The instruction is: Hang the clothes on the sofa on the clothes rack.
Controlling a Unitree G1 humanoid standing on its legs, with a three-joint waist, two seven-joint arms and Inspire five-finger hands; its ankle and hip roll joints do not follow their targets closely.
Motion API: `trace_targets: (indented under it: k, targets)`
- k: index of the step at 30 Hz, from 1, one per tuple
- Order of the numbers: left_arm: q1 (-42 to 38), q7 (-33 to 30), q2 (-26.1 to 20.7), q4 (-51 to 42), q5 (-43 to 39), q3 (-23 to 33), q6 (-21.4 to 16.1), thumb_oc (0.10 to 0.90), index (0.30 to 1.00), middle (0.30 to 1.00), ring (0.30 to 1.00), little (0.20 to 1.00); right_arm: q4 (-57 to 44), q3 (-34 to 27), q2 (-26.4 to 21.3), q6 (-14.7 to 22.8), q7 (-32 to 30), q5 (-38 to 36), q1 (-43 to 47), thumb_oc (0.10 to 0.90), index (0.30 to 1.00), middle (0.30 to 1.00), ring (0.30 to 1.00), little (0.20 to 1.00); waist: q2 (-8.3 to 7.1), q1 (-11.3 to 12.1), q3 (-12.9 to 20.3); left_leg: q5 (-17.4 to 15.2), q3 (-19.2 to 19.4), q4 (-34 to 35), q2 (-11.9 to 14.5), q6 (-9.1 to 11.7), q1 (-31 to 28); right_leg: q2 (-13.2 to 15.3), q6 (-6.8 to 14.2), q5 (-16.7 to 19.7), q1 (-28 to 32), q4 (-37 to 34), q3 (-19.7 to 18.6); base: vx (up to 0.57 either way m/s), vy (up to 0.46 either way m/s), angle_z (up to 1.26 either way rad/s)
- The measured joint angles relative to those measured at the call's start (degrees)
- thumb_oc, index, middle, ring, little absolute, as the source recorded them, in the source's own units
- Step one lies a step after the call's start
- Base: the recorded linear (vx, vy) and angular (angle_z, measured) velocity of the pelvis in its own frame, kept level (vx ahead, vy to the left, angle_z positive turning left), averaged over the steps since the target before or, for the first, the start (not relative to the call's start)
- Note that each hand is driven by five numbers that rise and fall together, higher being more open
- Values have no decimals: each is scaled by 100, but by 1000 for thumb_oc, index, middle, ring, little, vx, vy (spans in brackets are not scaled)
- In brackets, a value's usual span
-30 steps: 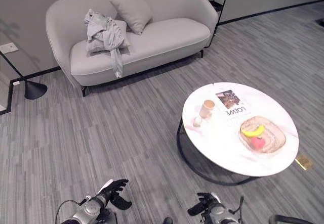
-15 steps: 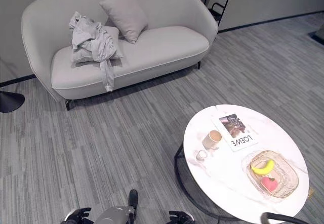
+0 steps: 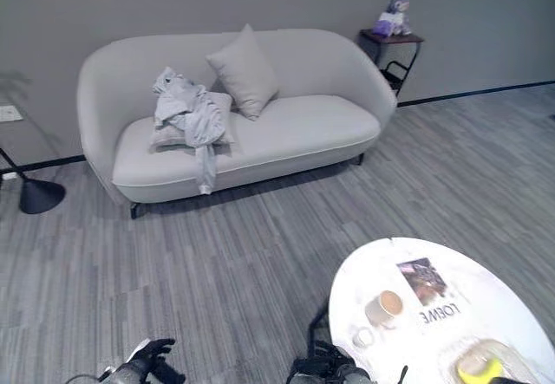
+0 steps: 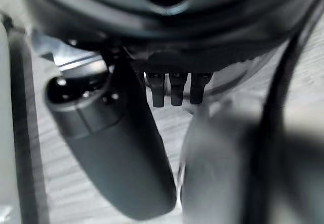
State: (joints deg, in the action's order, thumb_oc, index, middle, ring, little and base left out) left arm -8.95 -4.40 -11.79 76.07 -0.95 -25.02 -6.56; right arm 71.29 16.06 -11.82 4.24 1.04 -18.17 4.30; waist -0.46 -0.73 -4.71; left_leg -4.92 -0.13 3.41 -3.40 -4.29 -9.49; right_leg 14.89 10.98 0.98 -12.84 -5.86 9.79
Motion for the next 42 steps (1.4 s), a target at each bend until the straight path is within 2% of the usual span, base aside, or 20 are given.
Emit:
trace_targets:
  k: [3,5,8,9,11,14,15,16,19,21,23,24,25,26,29,31,35,39,41,42]
  targets:
    - [134,98,189,408,180,48,-184,800,900,900,900,900,208,-88,38,-104,92,-7,168,800,900,900,900,900,-55,-135,42,-344,-254,173,185,235,-606,-123,13,513,148,113,-59,610,-305,57]
    - [400,132,303,557,148,537,-130,800,900,900,900,900,363,-224,-65,-217,162,-2,78,800,900,900,900,900,165,-139,250,-544,-460,39,736,630,-894,-545,-245,1061,541,262,82,423,-281,88]
    - [466,115,321,902,58,958,-172,800,900,900,900,900,664,-150,-195,-346,152,150,52,800,900,900,900,900,209,70,363,-464,-334,-1510,969,959,-425,-775,-712,950,1152,57,375,376,-337,48]
    - [660,89,304,833,-139,1226,-213,800,900,900,900,900,518,-53,-247,-357,126,214,46,800,900,900,900,900,186,162,414,-189,-264,-2404,1101,1401,31,-900,-836,746,1293,60,520,299,-363,8]
    - [489,71,243,617,-160,1273,-230,800,900,900,900,900,398,36,-277,-267,101,219,-56,800,900,900,900,900,110,275,348,390,31,-4085,1373,1357,931,-1013,-1047,476,1486,66,668,196,-265,26]
    - [376,78,68,366,-144,1228,-236,800,900,900,900,900,490,164,-192,-305,82,223,48,800,900,900,900,900,-133,377,190,428,491,-4948,1629,1127,1439,-1063,-1355,261,1933,69,738,285,-244,17]
    - [259,24,-52,169,-141,1124,-234,800,900,900,900,900,505,244,-171,-311,-10,225,85,800,900,900,900,900,-360,498,124,390,672,-5055,1633,1093,1924,-957,-1621,-243,2088,113,816,311,-83,29]
    - [130,-5,-113,75,-144,1011,-243,800,900,900,900,900,553,256,-193,-359,-46,228,171,800,900,900,900,900,-421,533,-3,278,810,-5040,1692,1060,2114,-944,-1318,-140,2222,61,900,320,-34,39]
    - [31,-108,-133,-137,-194,1011,-310,800,900,900,900,900,440,243,-264,-352,-201,202,370,800,900,900,900,900,-398,535,-227,353,1639,-3316,1628,905,2512,-895,-1160,-355,2432,54,1232,384,39,40]
    - [37,-96,-87,-78,-300,1005,-304,800,900,900,900,900,318,135,-284,-347,-235,87,364,800,900,900,900,900,-279,506,-244,674,2009,-1640,1239,886,2537,-903,-1012,-629,2664,24,1343,339,108,43]
    - [179,-103,76,-2,-336,1010,-300,800,900,900,900,900,311,135,-290,-311,-260,-35,338,800,900,900,900,900,-56,641,-135,1229,1987,67,822,751,2379,-941,-715,-840,2902,44,1385,426,111,1]
    - [244,-102,120,48,-338,974,-283,800,900,900,900,900,313,137,-256,-275,-270,-35,325,800,900,900,900,900,99,683,-86,1136,1929,214,814,785,2335,-998,-634,-985,3015,19,1305,383,81,-28]
    - [330,-103,112,104,-332,949,-282,800,900,900,900,900,323,141,-177,-254,-298,-36,331,800,900,900,900,900,119,764,-92,1530,1780,192,771,602,2232,-1007,-535,-1085,3123,13,1195,308,66,-40]
    - [396,-133,-4,214,-338,966,-239,800,900,900,900,900,341,142,96,-232,-257,-48,310,800,900,900,900,900,-150,846,-97,1576,1699,-17,552,570,2159,-838,-600,-1190,3207,58,868,457,99,-41]
    - [511,-100,-142,503,-322,1086,-69,800,900,900,900,900,427,145,498,-164,-213,-133,367,800,900,900,900,900,-305,974,-128,1409,1617,-313,446,367,1984,-935,-631,-1179,3135,273,542,498,119,-33]
    - [644,-70,-147,721,-319,1481,27,800,900,900,900,900,553,143,735,-109,-114,-135,262,800,900,900,900,900,-512,1013,-92,1052,1772,-514,244,250,1747,-771,-588,-1072,3213,411,635,456,181,-17]
    - [842,1,-183,730,-121,1123,195,800,900,900,900,900,712,3,731,-166,-6,-244,80,800,900,900,900,900,-577,986,-29,850,1882,-227,118,64,1318,-601,-480,-864,3114,1081,533,424,288,-9]
    - [781,-7,-339,451,98,766,179,800,900,900,900,900,636,-304,459,-244,-61,-515,-92,800,900,900,900,900,-546,827,126,770,1849,136,33,-117,935,-323,-219,-774,2184,3283,299,254,267,2]
    - [511,-69,-397,334,105,712,175,800,900,900,900,900,-130,-357,283,-302,-370,-529,-183,800,900,900,900,900,-458,616,44,679,1615,170,-127,-392,728,-142,370,-372,1313,5045,-78,326,351,30]
    - [443,-119,-408,186,114,463,166,800,900,900,900,900,-692,-437,198,-256,-477,-532,-174,800,900,900,900,900,-400,420,0,642,1524,173,-166,-445,584,-14,316,-398,942,5771,16,351,256,24]
